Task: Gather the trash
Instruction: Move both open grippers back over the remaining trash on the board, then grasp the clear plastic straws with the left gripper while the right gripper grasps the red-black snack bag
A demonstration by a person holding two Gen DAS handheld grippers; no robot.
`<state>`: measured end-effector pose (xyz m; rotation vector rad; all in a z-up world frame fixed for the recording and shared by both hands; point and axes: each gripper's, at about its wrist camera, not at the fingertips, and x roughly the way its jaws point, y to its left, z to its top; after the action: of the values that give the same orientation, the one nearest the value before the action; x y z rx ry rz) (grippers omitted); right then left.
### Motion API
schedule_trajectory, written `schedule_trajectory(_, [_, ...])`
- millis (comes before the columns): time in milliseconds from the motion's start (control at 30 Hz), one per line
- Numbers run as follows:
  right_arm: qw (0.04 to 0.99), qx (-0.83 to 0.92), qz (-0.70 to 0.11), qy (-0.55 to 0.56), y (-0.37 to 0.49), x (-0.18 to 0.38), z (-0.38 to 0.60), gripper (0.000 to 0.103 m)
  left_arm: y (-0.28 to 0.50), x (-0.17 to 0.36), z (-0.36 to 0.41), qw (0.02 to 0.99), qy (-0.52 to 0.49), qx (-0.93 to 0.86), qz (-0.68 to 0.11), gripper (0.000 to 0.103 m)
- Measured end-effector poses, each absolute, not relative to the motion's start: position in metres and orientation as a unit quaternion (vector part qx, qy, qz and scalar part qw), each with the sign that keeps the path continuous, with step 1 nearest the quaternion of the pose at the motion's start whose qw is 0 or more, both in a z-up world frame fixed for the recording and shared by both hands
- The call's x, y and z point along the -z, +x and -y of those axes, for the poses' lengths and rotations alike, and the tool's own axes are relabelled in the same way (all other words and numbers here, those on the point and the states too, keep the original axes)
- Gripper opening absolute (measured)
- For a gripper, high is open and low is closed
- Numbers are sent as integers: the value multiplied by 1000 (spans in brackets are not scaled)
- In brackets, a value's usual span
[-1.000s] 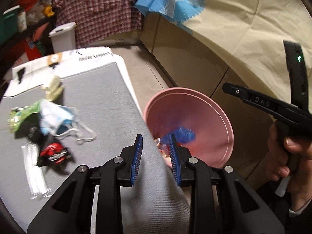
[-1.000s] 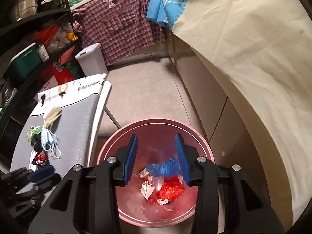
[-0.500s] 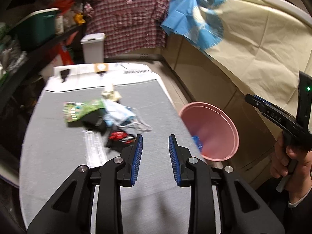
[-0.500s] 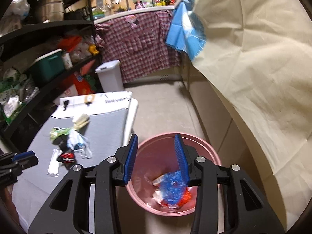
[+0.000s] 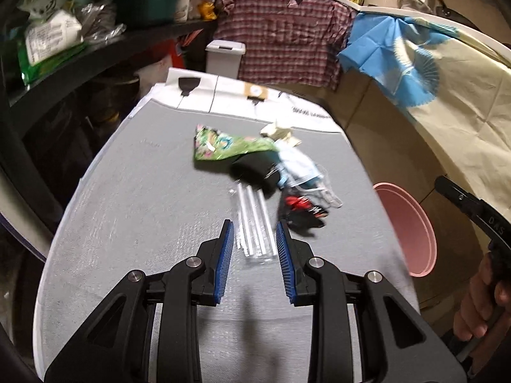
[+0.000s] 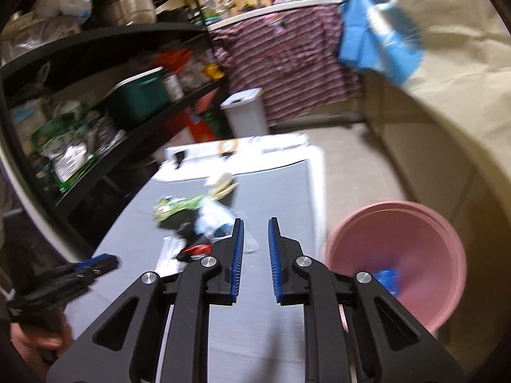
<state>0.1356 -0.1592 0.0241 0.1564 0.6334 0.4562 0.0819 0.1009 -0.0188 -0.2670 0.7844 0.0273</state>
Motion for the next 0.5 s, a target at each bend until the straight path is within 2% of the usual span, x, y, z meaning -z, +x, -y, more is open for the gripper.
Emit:
schedule_trajectory(300, [903, -259, -341, 42, 151, 11, 102, 18, 96, 42, -105, 907, -138, -10, -398, 28])
schedule_trajectory(500, [889, -268, -369, 40, 173, 32, 92, 35, 110, 54, -103, 902, -135, -8, -409, 28])
